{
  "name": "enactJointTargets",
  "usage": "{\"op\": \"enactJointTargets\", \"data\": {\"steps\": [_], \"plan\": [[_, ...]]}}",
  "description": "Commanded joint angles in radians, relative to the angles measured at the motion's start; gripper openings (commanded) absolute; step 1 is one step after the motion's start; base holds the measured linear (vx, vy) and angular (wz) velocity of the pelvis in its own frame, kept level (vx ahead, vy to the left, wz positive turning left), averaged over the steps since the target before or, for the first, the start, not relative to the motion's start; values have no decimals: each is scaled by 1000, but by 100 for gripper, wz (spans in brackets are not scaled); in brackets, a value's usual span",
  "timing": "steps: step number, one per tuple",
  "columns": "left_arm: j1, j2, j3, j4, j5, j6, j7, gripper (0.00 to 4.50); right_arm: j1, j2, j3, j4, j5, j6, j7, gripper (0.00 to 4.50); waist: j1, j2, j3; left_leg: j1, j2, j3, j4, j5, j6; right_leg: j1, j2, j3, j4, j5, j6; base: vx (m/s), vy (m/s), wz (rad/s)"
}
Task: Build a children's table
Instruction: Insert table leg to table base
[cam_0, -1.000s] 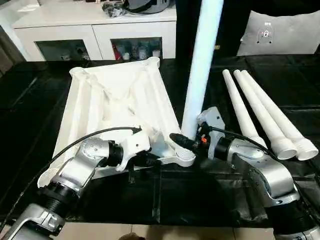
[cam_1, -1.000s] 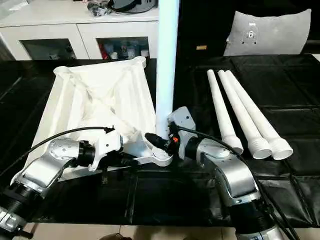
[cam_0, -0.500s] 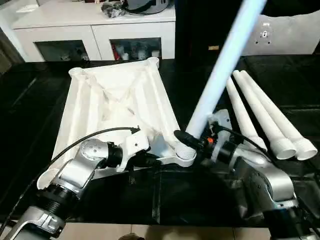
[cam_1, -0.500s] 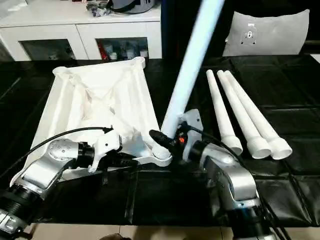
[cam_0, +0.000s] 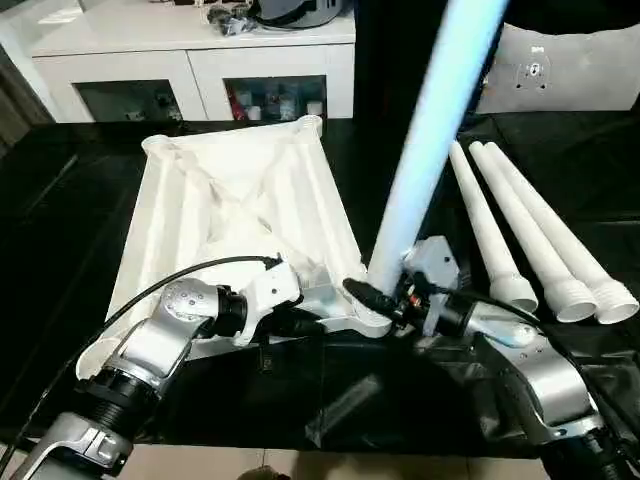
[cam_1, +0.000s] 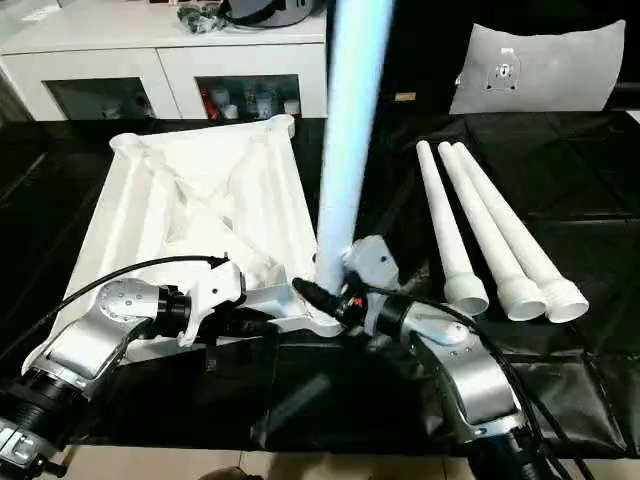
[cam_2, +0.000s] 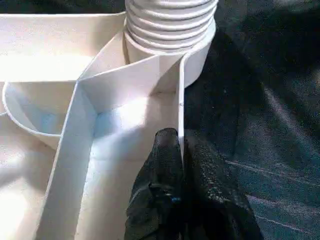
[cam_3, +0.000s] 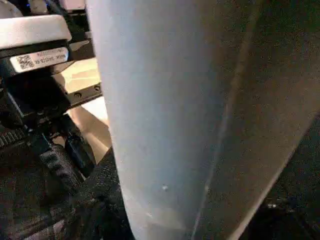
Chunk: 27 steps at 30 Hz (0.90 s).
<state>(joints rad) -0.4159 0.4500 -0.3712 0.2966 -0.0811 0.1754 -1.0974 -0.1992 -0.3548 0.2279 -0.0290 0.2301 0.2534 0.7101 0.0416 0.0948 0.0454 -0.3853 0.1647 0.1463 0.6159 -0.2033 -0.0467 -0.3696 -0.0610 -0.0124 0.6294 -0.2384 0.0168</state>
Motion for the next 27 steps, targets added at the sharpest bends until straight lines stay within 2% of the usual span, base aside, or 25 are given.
{"op": "enactJointTargets", "data": {"steps": [1,2,4,5,8,9,10,11,12,14,15,17,19,20,21,22,23,24,25,27], "plan": [[-4,26,19,-19,11,-13,3,0,44,-33,75,86,-44,52,59,190,0,-1,-57,17,50,-12,-85,-176,17,35,-70,30,-69,2,-264,0,0,0],[-4,26,19,-19,11,-13,3,0,44,-33,75,86,-44,52,59,190,-1,-3,-57,16,50,-12,-85,-174,18,36,-70,29,-70,7,-265,0,0,0],[-12,31,18,-8,13,-22,-6,0,47,-43,106,82,-37,67,96,190,-1,2,-57,17,50,-13,-85,-177,19,36,-69,29,-70,22,-266,0,0,0],[-23,29,19,6,14,-30,-9,0,57,-48,119,73,-26,81,119,190,-1,0,-56,16,50,-13,-85,-176,21,37,-69,29,-70,27,-266,0,0,0],[-54,18,20,42,19,-53,-9,0,96,-58,131,36,1,113,148,190,-1,4,-45,19,51,-13,-90,-200,24,32,-69,30,-75,7,-264,0,0,0],[-58,17,20,47,20,-56,-9,0,100,-59,132,32,3,115,149,190,-1,1,-38,19,51,-12,-93,-205,25,29,-68,30,-79,-2,-261,0,0,0],[-70,13,20,62,23,-65,-10,0,110,-61,134,22,8,121,154,190,3,1,-40,22,52,-12,-94,-212,22,31,-69,32,-80,-22,-255,0,0,0],[-104,-2,26,102,28,-82,2,0,133,-65,135,-5,23,136,155,190,2,-5,-29,19,52,-11,-99,-220,21,26,-68,32,-83,-38,-252,0,0,0],[-116,-7,28,115,30,-88,6,0,141,-66,136,-13,28,140,155,190,9,-2,-28,27,51,-9,-99,-244,18,22,-68,35,-90,-89,-239,0,0,0],[-172,-27,41,176,40,-115,35,0,159,-70,147,-37,32,150,158,190,11,-6,-21,29,53,-7,-105,-260,12,19,-69,36,-96,-130,-232,0,0,0],[-199,-34,46,206,44,-127,46,0,163,-67,154,-43,30,151,157,190,15,-8,-22,34,54,-6,-106,-267,10,18,-69,37,-98,-144,-228,0,0,0],[-241,-41,48,252,63,-153,75,0,168,-60,168,-55,32,160,157,190,16,-16,-16,29,55,-6,-115,-279,5,21,-73,36,-102,-186,-214,0,0,0],[-258,-43,48,275,70,-165,89,0,167,-54,175,-61,32,164,151,190,14,-16,-16,32,58,-6,-121,-305,-6,20,-77,35,-103,-230,-198,0,0,0],[-271,-43,47,295,78,-176,102,0,163,-45,181,-64,33,170,146,190,13,-21,-16,32,57,-5,-122,-309,-5,20,-77,35,-106,-238,-195,0,0,0],[-276,-42,50,303,77,-177,104,0,156,-37,185,-64,32,173,142,190,13,-22,-17,34,58,-5,-122,-307,-6,19,-78,35,-106,-235,-195,0,0,0],[-276,-42,50,303,77,-177,104,0,156,-37,185,-64,32,173,142,190,11,-22,-17,30,60,-6,-125,-295,-4,21,-81,35,-105,-225,-196,0,0,0],[-274,-38,56,307,73,-178,98,0,147,-25,188,-60,28,174,137,190,8,-27,-17,28,60,-4,-125,-294,-2,21,-81,34,-106,-221,-198,0,0,0],[-274,-38,56,307,73,-178,98,0,147,-25,188,-60,28,174,137,190,8,-25,-14,28,60,-4,-127,-303,-2,17,-82,35,-107,-231,-198,0,0,0],[-238,-15,56,269,70,-159,79,0,124,-7,183,-30,11,160,123,190,7,-34,-12,29,60,-3,-128,-322,-4,15,-83,37,-110,-260,-197,0,0,0],[-196,6,57,217,67,-130,67,0,106,7,174,-2,-5,141,107,190,5,-29,-10,28,61,-5,-132,-327,-11,13,-87,38,-111,-294,-195,0,0,0]]}}
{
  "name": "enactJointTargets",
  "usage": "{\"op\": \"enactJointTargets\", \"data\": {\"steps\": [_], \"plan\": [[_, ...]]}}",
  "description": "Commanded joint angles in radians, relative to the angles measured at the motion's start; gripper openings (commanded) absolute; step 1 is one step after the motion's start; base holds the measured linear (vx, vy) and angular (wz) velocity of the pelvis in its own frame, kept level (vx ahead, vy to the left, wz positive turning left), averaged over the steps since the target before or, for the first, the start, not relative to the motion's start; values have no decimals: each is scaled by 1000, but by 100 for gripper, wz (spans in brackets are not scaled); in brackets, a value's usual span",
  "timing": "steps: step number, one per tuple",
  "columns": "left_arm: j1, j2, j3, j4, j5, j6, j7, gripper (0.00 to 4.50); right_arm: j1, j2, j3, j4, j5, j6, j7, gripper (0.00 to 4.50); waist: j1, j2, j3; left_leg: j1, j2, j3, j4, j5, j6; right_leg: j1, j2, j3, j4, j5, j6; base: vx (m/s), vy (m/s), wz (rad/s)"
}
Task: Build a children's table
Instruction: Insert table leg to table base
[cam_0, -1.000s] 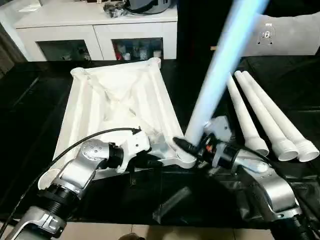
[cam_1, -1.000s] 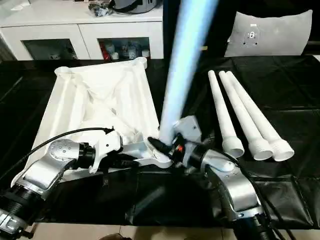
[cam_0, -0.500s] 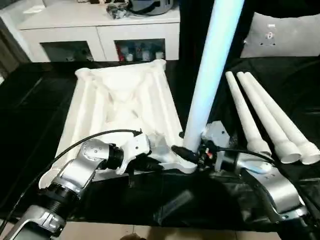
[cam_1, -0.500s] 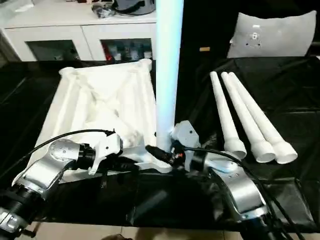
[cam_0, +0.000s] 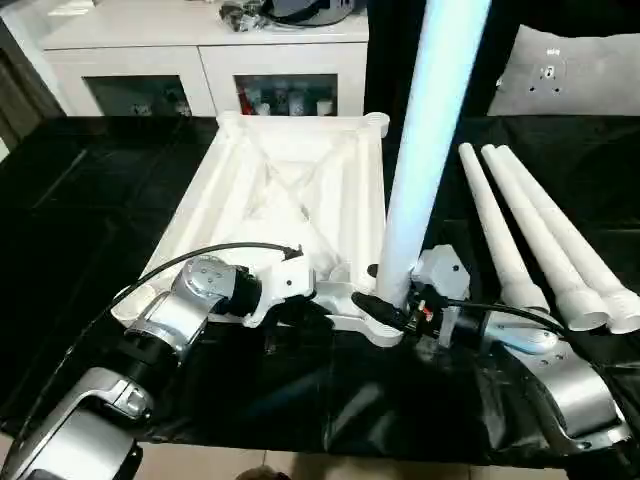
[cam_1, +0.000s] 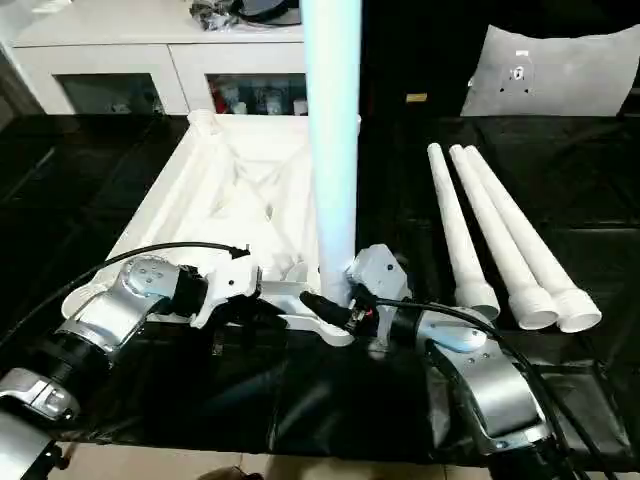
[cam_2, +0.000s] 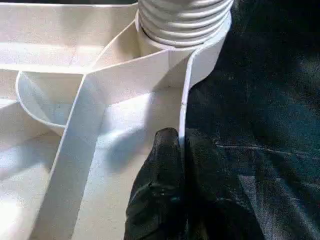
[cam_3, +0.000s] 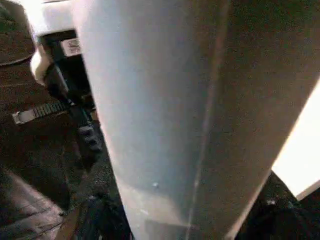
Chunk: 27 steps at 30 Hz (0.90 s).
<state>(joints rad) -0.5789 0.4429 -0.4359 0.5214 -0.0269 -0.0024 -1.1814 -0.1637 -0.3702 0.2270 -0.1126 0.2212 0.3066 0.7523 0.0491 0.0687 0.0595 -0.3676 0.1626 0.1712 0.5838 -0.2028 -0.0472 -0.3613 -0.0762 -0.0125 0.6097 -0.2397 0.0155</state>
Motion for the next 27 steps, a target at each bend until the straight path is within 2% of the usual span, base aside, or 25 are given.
{"op": "enactJointTargets", "data": {"steps": [1,2,4,5,6,7,8,9,10,11,13,14,15,17,19,21,24,27], "plan": [[-19,20,122,-23,12,54,151,0,65,28,170,92,-3,81,56,190,-5,-20,-26,4,63,-30,-101,-311,-8,9,-70,36,-92,-281,-189,0,0,0],[2,29,124,-48,14,66,158,0,58,35,162,106,-9,74,43,190,-5,-13,-24,2,64,-31,-103,-305,-9,8,-71,36,-88,-280,-189,0,0,0],[55,43,135,-116,12,109,177,0,44,47,147,135,-26,54,17,190,-13,-16,-26,3,65,-30,-104,-296,-10,6,-71,36,-89,-269,-193,0,0,0],[86,49,145,-157,9,137,188,0,38,51,141,145,-31,46,9,190,-16,-16,-23,2,65,-30,-106,-299,-8,5,-69,36,-91,-270,-193,0,0,0],[86,49,145,-157,9,137,188,0,38,51,141,145,-31,46,9,190,-18,-18,-24,2,66,-30,-106,-302,-10,5,-68,35,-89,-264,-196,0,0,0],[138,54,162,-230,7,187,216,0,32,62,127,154,-32,43,-4,190,-20,-24,-22,2,64,-28,-105,-307,-6,4,-66,36,-93,-273,-193,0,0,0],[186,59,174,-304,8,236,243,0,25,76,111,163,-34,43,-15,190,-26,-25,-29,-2,68,-30,-105,-281,-6,11,-70,36,-82,-222,-210,0,0,0],[235,67,182,-381,20,280,268,0,19,90,95,173,-34,43,-29,190,-31,-24,-27,-2,67,-27,-104,-266,7,7,-65,35,-84,-196,-217,0,0,0],[279,66,189,-456,29,328,285,0,11,102,81,185,-36,41,-42,190,-39,-26,-27,-5,67,-27,-102,-248,17,11,-65,34,-82,-173,-227,0,0,0],[318,59,193,-526,34,375,297,0,5,112,72,196,-39,39,-55,190,-38,-25,-24,-3,64,-25,-101,-243,22,8,-62,34,-86,-178,-226,0,0,0],[387,32,181,-674,54,468,321,0,-16,134,53,231,-43,30,-89,190,-41,-31,-27,-2,68,-22,-100,-223,30,11,-64,35,-84,-157,-244,0,0,0],[387,32,181,-674,54,468,321,0,-16,134,53,231,-43,30,-89,190,-42,-29,-25,-3,66,-22,-100,-223,36,10,-62,35,-87,-165,-243,0,0,0],[405,21,172,-720,62,498,329,0,-24,142,46,246,-45,26,-101,190,-40,-30,-26,3,65,-19,-98,-227,33,7,-58,36,-89,-179,-243,0,0,0],[416,-18,136,-786,84,540,360,0,-47,168,28,281,-40,29,-131,190,-37,-42,-27,1,66,-17,-97,-209,35,9,-56,36,-88,-158,-244,0,0,0],[407,-45,103,-813,100,579,402,0,-62,191,22,302,-36,34,-140,190,-29,-34,-29,6,68,-18,-97,-223,17,6,-55,37,-87,-167,-239,0,0,0],[387,-47,84,-797,122,591,417,0,-62,198,36,302,-42,33,-134,190,-25,-38,-26,6,67,-18,-100,-232,3,5,-50,37,-87,-149,-227,0,0,0],[357,-40,72,-769,153,608,428,0,-57,193,62,300,-55,34,-120,190,-19,-40,-27,9,65,-19,-102,-271,-16,5,-50,38,-90,-195,-201,0,0,0],[333,-31,66,-727,176,608,430,0,-54,196,71,309,-62,39,-117,190,-11,-41,-26,15,63,-19,-102,-303,-32,-2,-50,42,-97,-252,-178,0,0,0]]}}
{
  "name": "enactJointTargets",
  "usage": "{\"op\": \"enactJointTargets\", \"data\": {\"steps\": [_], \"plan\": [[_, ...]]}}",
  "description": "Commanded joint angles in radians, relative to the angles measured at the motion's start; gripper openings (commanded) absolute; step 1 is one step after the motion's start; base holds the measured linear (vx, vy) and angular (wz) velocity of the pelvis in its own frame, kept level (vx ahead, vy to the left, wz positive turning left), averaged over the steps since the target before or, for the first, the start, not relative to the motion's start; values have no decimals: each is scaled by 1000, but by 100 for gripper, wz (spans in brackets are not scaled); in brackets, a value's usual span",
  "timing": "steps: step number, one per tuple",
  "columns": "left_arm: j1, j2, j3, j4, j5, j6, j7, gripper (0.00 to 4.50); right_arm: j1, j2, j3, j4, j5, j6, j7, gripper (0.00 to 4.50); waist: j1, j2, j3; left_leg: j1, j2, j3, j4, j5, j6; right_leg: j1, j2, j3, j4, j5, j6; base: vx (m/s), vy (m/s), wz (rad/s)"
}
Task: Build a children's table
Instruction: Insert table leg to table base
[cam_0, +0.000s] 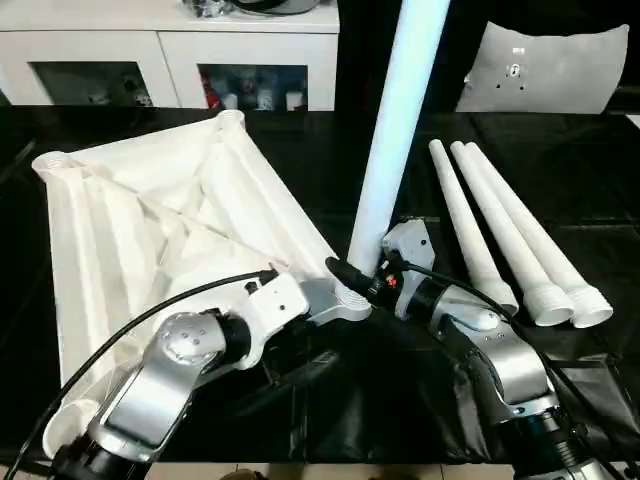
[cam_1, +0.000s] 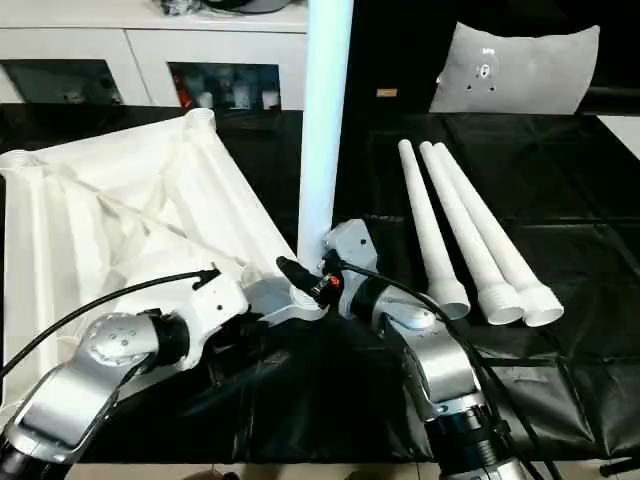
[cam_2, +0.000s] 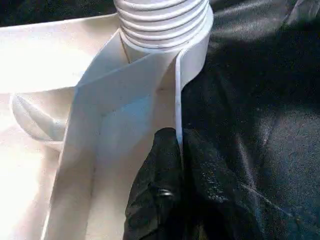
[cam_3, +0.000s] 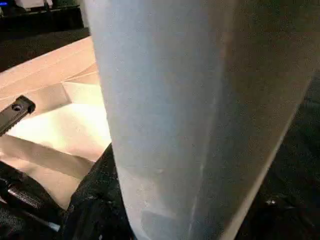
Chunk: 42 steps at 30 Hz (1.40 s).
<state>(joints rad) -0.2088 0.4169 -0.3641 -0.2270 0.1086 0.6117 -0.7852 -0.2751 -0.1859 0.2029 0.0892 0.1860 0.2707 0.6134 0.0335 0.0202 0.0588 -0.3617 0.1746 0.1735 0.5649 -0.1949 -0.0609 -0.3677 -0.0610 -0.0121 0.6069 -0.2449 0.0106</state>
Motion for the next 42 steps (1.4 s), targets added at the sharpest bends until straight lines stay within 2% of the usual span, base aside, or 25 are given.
{"op": "enactJointTargets", "data": {"steps": [1,2,3,4,5,6,7,8,9,10,12,15,16,17,18,21,22,25,26,29,33,34,36,39,42], "plan": [[-40,-4,-8,26,44,-4,35,0,57,13,96,110,-28,75,22,190,4,7,-20,7,51,-23,-86,-332,-23,4,-66,42,-96,-280,-168,0,0,0],[-41,-2,-10,28,45,-4,34,0,57,13,95,111,-28,75,22,190,5,7,-21,9,51,-23,-86,-341,-26,4,-67,42,-97,-298,-164,0,0,0],[-52,12,-21,44,58,4,33,0,53,19,87,119,-27,74,19,190,6,14,-22,11,52,-25,-87,-351,-30,3,-68,43,-97,-311,-161,0,0,0],[-55,16,-23,49,61,6,35,0,52,21,83,122,-26,74,16,190,6,10,-25,12,51,-26,-87,-352,-33,3,-67,43,-98,-312,-156,0,0,0],[-62,16,-18,62,58,19,40,0,48,26,76,130,-23,72,12,190,7,22,-24,12,51,-28,-88,-354,-37,2,-67,43,-96,-304,-157,0,0,0],[-66,14,-13,70,55,28,43,0,46,29,72,135,-21,71,10,246,4,14,-24,12,50,-26,-88,-357,-37,2,-65,42,-97,-295,-160,0,0,0],[-74,5,2,84,29,40,35,0,43,33,67,143,-20,71,7,246,5,21,-24,13,50,-27,-89,-366,-41,2,-65,42,-96,-300,-163,0,0,0],[-79,-2,14,94,7,47,26,0,40,35,63,149,-20,70,5,260,4,16,-22,14,48,-26,-87,-380,-42,0,-66,42,-100,-325,-164,0,0,0],[-80,-3,16,95,4,48,25,0,39,36,63,150,-20,70,5,265,5,21,-17,16,47,-27,-89,-403,-45,-4,-66,42,-102,-356,-161,0,0,0],[-83,-5,19,104,-7,34,18,0,38,38,60,153,-20,69,5,276,4,17,-21,16,47,-30,-88,-411,-45,-1,-68,42,-105,-392,-153,0,0,0],[-91,-39,61,138,-55,21,25,0,36,45,53,162,-20,65,2,296,5,26,-26,14,48,-28,-87,-374,-42,0,-66,43,-100,-327,-165,0,0,0],[-100,-32,59,162,-62,9,13,0,36,45,48,164,-20,51,1,317,6,25,-32,9,46,-26,-84,-327,-27,9,-63,41,-94,-245,-177,0,0,0],[-105,-24,56,174,-62,-2,5,0,38,45,43,159,-15,48,3,327,7,31,-36,8,46,-24,-81,-298,-20,11,-64,40,-93,-202,-183,0,0,0],[-110,-18,54,183,-63,-9,-1,0,39,46,39,158,-12,46,5,339,7,30,-38,7,45,-23,-80,-286,-15,13,-64,39,-91,-192,-184,0,0,0],[-117,-10,53,197,-67,-17,-10,0,42,44,32,153,-9,40,7,347,9,42,-39,6,45,-24,-79,-277,-13,14,-65,38,-90,-190,-187,0,0,0],[-139,12,47,234,-73,-54,-41,0,65,29,12,119,9,32,22,361,13,42,-42,8,45,-23,-78,-285,-15,14,-64,38,-93,-207,-186,0,0,0],[-144,18,45,246,-74,-69,-53,0,76,22,6,106,15,27,30,386,15,42,-45,3,45,-24,-77,-259,-12,20,-64,37,-88,-168,-186,0,0,0],[-157,36,31,276,-77,-106,-89,0,109,-4,-7,61,35,19,58,406,15,48,-48,2,45,-23,-73,-220,0,24,-63,34,-81,-91,-199,0,0,0],[-161,41,25,285,-74,-115,-96,0,119,-15,-12,48,40,20,67,419,15,45,-49,3,45,-22,-71,-215,2,24,-63,34,-81,-81,-203,0,0,0],[-174,60,2,323,-73,-164,-141,0,145,-62,-36,6,65,17,112,441,19,44,-52,1,44,-22,-67,-184,13,29,-62,32,-77,-31,-212,0,0,0],[-194,84,-30,380,-86,-275,-225,0,158,-127,-76,-52,119,19,199,446,24,45,-56,-1,44,-21,-57,-133,41,32,-62,30,-66,78,-228,0,0,0],[-201,90,-42,401,-84,-322,-254,0,156,-151,-77,-67,128,23,227,446,26,41,-59,0,44,-20,-54,-128,47,34,-61,29,-64,95,-229,0,0,0],[-209,97,-53,420,-81,-361,-279,0,152,-173,-77,-78,135,26,252,446,27,43,-58,-1,44,-20,-54,-119,54,34,-63,28,-61,110,-236,0,0,0],[-238,90,-73,484,-102,-466,-365,0,127,-268,-63,-97,126,8,352,446,33,39,-58,4,47,-17,-50,-125,64,33,-63,30,-63,89,-239,0,0,0],[-262,94,-99,517,-95,-512,-415,0,104,-303,-46,-93,116,-1,406,446,39,39,-59,2,48,-17,-48,-108,70,34,-67,28,-57,105,-253,0,0,0]]}}
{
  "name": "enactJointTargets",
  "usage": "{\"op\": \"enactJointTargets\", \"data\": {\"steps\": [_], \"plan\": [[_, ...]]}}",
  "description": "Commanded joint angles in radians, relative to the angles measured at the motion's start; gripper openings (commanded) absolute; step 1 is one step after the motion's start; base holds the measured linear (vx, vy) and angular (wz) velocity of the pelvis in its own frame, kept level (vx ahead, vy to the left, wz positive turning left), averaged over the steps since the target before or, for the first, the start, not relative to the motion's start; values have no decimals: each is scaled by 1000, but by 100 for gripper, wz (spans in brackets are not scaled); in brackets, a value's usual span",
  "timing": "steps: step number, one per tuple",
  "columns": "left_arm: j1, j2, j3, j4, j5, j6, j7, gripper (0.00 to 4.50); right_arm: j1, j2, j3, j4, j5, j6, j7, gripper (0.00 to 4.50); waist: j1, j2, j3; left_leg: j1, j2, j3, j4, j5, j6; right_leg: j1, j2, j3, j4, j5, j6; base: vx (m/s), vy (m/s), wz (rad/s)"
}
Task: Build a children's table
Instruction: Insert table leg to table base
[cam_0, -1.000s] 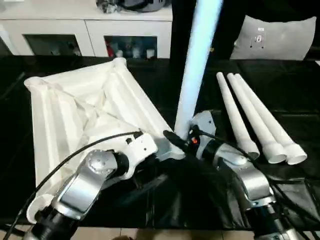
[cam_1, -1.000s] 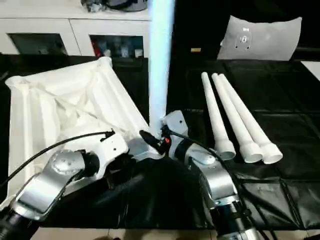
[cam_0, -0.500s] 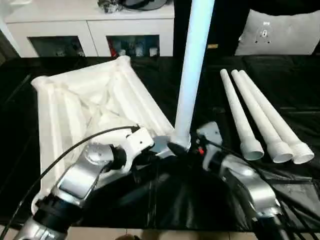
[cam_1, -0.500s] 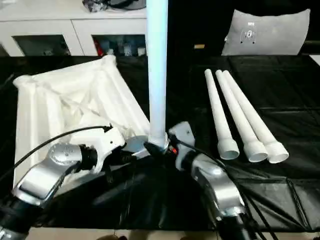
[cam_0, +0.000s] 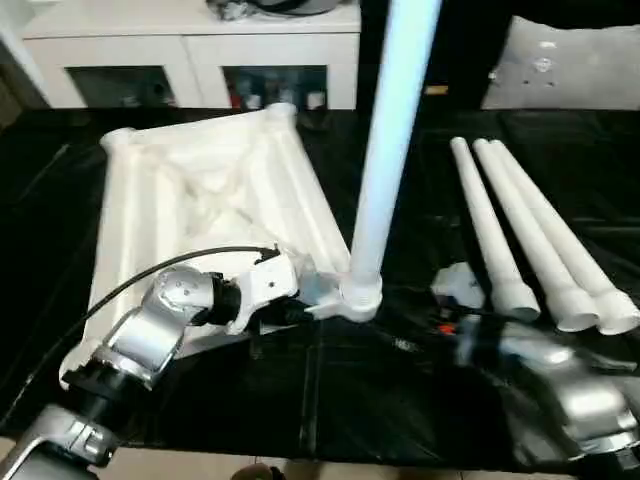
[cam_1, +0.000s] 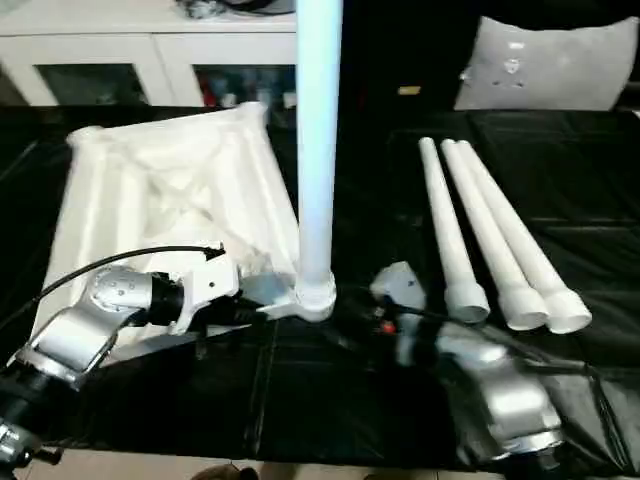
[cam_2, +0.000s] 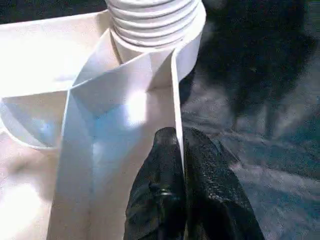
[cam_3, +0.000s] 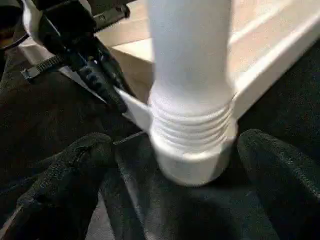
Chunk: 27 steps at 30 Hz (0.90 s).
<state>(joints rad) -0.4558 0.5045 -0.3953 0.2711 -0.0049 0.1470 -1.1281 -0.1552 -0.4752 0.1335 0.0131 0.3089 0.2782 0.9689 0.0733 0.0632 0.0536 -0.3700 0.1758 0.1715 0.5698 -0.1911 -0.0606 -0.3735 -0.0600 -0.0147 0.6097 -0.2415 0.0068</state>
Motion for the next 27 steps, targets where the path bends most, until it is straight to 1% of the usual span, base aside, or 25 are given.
{"op": "enactJointTargets", "data": {"steps": [1,2,4,5,7,9,11,12,13,14,15,16,18,19,20,22,23,24,25,26,27], "plan": [[-16,8,-71,21,20,-51,-76,0,-18,-16,25,-15,-10,-11,55,446,1,-5,-54,10,46,-15,-51,-110,73,39,-66,30,-61,99,-250,0,0,0],[-21,11,-80,28,26,-64,-88,0,-26,-23,34,-8,-18,-16,68,446,7,-3,-56,12,48,-14,-50,-101,76,38,-68,31,-57,112,-254,0,0,0],[-32,16,-95,49,37,-93,-112,0,-43,-31,46,9,-27,-25,89,446,15,-4,-58,11,48,-14,-47,-86,79,39,-67,30,-52,146,-262,0,0,0],[-42,15,-101,73,41,-124,-126,0,-60,-32,56,26,-30,-31,99,446,16,-5,-57,11,48,-13,-47,-89,79,38,-67,30,-53,147,-263,0,0,0],[-48,13,-102,88,44,-141,-137,0,-69,-34,64,34,-27,-32,109,446,19,-5,-58,13,48,-12,-47,-96,77,38,-67,29,-52,141,-267,0,0,0],[-53,14,-105,99,49,-159,-155,0,-85,-32,74,48,-25,-27,123,446,19,-5,-57,11,48,-13,-47,-102,72,39,-67,28,-51,132,-268,0,0,0],[-58,17,-109,105,46,-171,-177,0,-112,-21,82,80,-34,-30,134,446,20,-3,-58,10,48,-14,-47,-104,70,41,-69,28,-50,126,-269,0,0,0],[-58,17,-109,105,46,-171,-178,0,-114,-20,83,83,-34,-31,134,446,19,-4,-59,10,49,-14,-47,-99,68,40,-70,27,-49,133,-274,0,0,0],[-59,16,-110,106,44,-173,-179,0,-121,-18,83,93,-37,-33,135,446,20,-2,-59,10,49,-14,-47,-98,68,40,-69,27,-48,136,-275,0,0,0],[-60,16,-112,106,45,-175,-182,0,-130,-15,84,108,-41,-37,136,446,20,-4,-59,10,48,-14,-46,-96,68,41,-68,27,-47,144,-277,0,0,0],[-62,16,-113,110,45,-181,-186,0,-137,-13,85,121,-44,-41,139,417,20,-2,-59,9,48,-14,-45,-95,68,40,-69,26,-47,145,-279,0,0,0],[-64,15,-114,116,45,-188,-189,0,-143,-13,86,131,-45,-45,143,417,21,-3,-60,10,48,-14,-45,-95,67,41,-69,26,-47,148,-280,0,0,0],[-65,14,-115,122,47,-197,-193,0,-151,-13,87,145,-44,-50,147,417,22,-1,-59,9,49,-14,-45,-96,69,41,-69,26,-45,153,-281,0,0,0],[-65,15,-113,125,49,-202,-196,0,-155,-12,86,151,-40,-51,150,392,22,0,-60,10,49,-14,-45,-97,69,41,-69,25,-46,153,-281,0,0,0],[-66,16,-112,127,51,-205,-199,0,-159,-10,85,155,-38,-50,155,392,22,-2,-60,9,48,-14,-44,-97,69,42,-68,25,-45,157,-283,0,0,0],[-67,18,-113,132,56,-212,-201,0,-162,-8,86,160,-37,-48,166,372,22,-2,-59,10,49,-14,-45,-106,68,42,-69,25,-46,145,-284,0,0,0],[-67,19,-113,132,58,-214,-202,0,-162,-8,86,161,-37,-48,169,372,22,-1,-59,10,49,-14,-45,-107,68,41,-68,25,-46,143,-285,0,0,0],[-67,20,-114,134,60,-216,-202,0,-163,-7,87,163,-37,-49,171,364,22,-3,-58,9,49,-14,-45,-110,68,42,-69,26,-46,138,-284,0,0,0],[-67,20,-114,134,61,-217,-203,0,-163,-6,89,167,-38,-49,175,346,22,-2,-58,10,49,-14,-45,-110,67,42,-69,26,-46,135,-284,0,0,0],[-66,20,-114,135,61,-218,-203,0,-164,-5,90,169,-38,-49,179,346,22,-2,-59,10,50,-14,-45,-110,68,41,-69,26,-46,135,-285,0,0,0],[-66,21,-115,135,61,-220,-204,0,-165,-3,91,173,-40,-54,180,330,22,-3,-59,10,49,-13,-44,-105,69,41,-69,26,-46,139,-286,0,0,0]]}}
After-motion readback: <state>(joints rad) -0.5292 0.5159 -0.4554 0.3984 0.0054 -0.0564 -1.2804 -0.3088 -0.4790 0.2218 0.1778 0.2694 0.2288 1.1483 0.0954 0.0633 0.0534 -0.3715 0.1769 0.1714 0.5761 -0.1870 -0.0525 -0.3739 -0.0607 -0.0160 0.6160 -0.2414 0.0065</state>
